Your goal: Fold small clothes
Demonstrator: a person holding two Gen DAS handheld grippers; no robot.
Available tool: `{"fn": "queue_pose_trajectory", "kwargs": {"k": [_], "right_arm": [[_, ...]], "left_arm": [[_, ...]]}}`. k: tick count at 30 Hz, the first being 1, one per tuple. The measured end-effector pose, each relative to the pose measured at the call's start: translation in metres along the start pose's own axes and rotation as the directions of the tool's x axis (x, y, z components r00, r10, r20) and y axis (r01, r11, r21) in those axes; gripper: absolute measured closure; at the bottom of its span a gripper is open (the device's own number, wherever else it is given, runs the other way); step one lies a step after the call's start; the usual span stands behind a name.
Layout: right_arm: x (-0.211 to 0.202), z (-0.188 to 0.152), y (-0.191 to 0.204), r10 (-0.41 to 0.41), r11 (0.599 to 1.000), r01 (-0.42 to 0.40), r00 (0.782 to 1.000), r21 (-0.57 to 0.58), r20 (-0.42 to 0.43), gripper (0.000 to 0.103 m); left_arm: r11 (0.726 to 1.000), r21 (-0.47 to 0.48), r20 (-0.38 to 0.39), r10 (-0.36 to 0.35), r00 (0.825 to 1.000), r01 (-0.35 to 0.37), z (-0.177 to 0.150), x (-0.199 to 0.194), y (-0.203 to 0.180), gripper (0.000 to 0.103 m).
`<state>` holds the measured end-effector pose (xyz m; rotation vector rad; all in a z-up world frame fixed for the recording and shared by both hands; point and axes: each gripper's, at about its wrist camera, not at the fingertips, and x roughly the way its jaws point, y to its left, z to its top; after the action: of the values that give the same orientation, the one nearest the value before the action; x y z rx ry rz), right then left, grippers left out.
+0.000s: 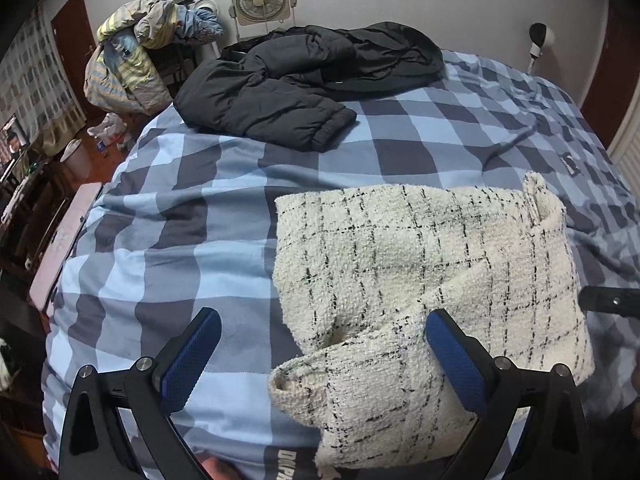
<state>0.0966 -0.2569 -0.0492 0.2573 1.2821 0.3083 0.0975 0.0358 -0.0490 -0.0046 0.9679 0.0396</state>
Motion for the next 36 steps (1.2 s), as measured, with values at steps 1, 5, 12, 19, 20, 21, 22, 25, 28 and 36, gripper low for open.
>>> {"fn": "queue_pose_trajectory", "kwargs": {"k": [1, 5, 12, 19, 20, 21, 22, 25, 28, 36], "right_arm": [[0.003, 0.002, -0.002, 0.004, 1.0, -0.004, 1.0, 0.014, -0.006, 0.001], [0.017, 0.01, -0.012, 0.084, 0.993, -0.08, 0.996, 0.085, -0.039, 0.001], [0.034, 0.013, -0.022, 0.243, 0.958, -0.223, 0.965, 0.182, -0.098, 0.001], [0.048, 0.009, -0.027, 0.399, 0.891, -0.342, 0.904, 0.299, -0.155, 0.001], [0.05, 0.009, -0.027, 0.402, 0.89, -0.343, 0.902, 0.301, -0.16, 0.001], [0.052, 0.008, -0.027, 0.407, 0.888, -0.347, 0.899, 0.303, -0.162, 0.001], [0.055, 0.006, -0.026, 0.415, 0.883, -0.354, 0.895, 0.307, -0.164, 0.001], [0.058, 0.002, -0.031, 0.431, 0.874, -0.364, 0.887, 0.322, -0.166, 0.001], [0.057, 0.0, -0.036, 0.448, 0.865, -0.376, 0.877, 0.331, -0.174, 0.001], [0.056, 0.006, -0.03, 0.434, 0.873, -0.361, 0.883, 0.329, -0.18, 0.001]], "left_arm": [[1.0, -0.003, -0.001, 0.003, 1.0, -0.003, 0.0, 0.0, 0.001, 0.0], [1.0, -0.008, -0.005, 0.003, 1.0, -0.003, -0.001, 0.001, 0.003, 0.0], [1.0, -0.014, -0.004, -0.006, 1.0, 0.006, 0.0, 0.001, 0.005, 0.0], [0.992, -0.08, -0.041, -0.104, 0.994, 0.101, 0.002, 0.007, 0.015, 0.0], [0.988, -0.096, -0.047, -0.123, 0.991, 0.119, 0.002, 0.009, 0.017, 0.0], [0.98, -0.126, -0.054, -0.16, 0.986, 0.152, 0.003, 0.011, 0.021, 0.0], [0.972, -0.147, -0.054, -0.193, 0.98, 0.184, 0.002, 0.012, 0.024, 0.0], [0.942, -0.188, -0.067, -0.293, 0.954, 0.276, 0.001, 0.016, 0.027, 0.0], [0.916, -0.237, -0.102, -0.354, 0.93, 0.323, -0.003, 0.026, 0.029, 0.0], [0.945, -0.166, -0.283, -0.321, 0.904, 0.283, -0.016, 0.077, 0.005, 0.0]]}}
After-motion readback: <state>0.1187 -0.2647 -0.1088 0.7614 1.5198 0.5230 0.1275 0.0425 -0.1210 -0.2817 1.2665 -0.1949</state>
